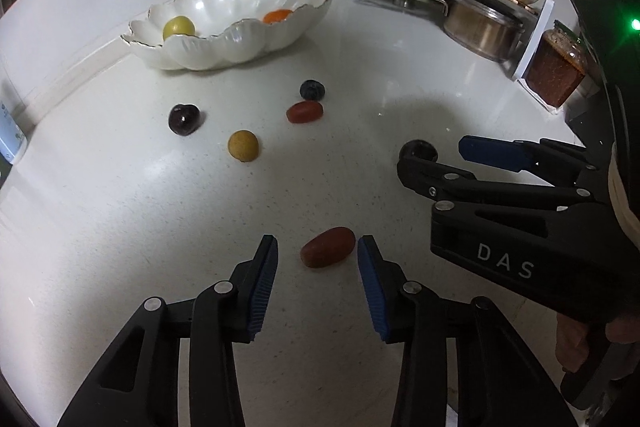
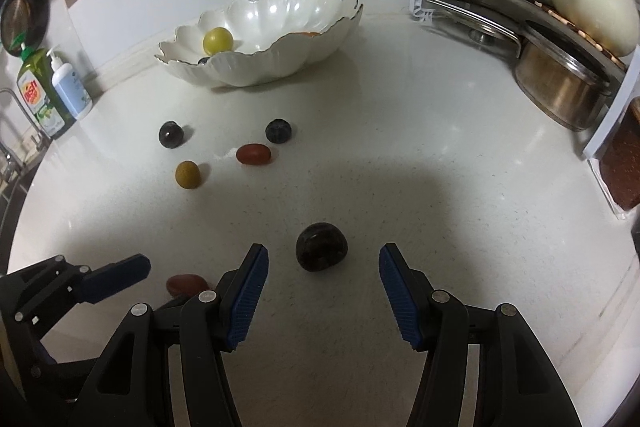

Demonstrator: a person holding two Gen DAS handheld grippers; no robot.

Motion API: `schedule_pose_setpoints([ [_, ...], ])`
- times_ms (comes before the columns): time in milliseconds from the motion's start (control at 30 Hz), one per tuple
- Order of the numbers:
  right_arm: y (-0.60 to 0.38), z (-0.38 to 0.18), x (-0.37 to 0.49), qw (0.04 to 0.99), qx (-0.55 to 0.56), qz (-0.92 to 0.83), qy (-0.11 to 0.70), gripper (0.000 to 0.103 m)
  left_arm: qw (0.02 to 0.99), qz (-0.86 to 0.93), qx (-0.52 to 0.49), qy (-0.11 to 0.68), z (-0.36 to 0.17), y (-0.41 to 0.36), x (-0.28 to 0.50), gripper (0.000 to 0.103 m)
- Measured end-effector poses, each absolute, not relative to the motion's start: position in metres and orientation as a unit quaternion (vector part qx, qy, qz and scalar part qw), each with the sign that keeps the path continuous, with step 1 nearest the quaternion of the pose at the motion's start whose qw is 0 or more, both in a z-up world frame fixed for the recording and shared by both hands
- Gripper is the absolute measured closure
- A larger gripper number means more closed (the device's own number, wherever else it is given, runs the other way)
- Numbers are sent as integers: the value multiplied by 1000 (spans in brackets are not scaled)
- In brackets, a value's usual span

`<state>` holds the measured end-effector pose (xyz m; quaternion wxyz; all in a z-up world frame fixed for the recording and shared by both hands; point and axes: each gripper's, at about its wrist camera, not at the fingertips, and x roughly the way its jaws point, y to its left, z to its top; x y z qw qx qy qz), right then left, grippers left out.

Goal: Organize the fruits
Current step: 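Grasp the red date with the left gripper while the right gripper grasps the dark plum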

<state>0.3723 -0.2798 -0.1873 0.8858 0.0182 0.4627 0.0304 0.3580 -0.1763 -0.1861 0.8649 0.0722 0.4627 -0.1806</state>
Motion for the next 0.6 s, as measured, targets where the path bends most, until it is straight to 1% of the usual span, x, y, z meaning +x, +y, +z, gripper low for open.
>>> schedule_pose_setpoints([
  [167, -280, -192, 377, 884, 14, 35, 467, 45, 862, -181, 73, 469, -193, -181, 359, 62],
  [267, -279, -195, 379, 882, 13, 38, 469, 46, 861, -178, 71, 472, -196, -181, 361, 65],
  [333, -279, -196, 380, 882, 11, 36, 470, 50, 860, -176, 68, 474, -198, -181, 362, 69],
  [367, -279, -196, 381, 881, 10, 36, 471, 54, 860, -176, 66, 474, -198, -181, 363, 70],
  [467, -279, -199, 381, 879, 10, 39, 474, 57, 861, -178, 67, 472, -198, -182, 363, 74],
  [600, -279, -201, 381, 877, 8, 44, 478, 73, 862, -178, 61, 470, -198, -181, 364, 75],
])
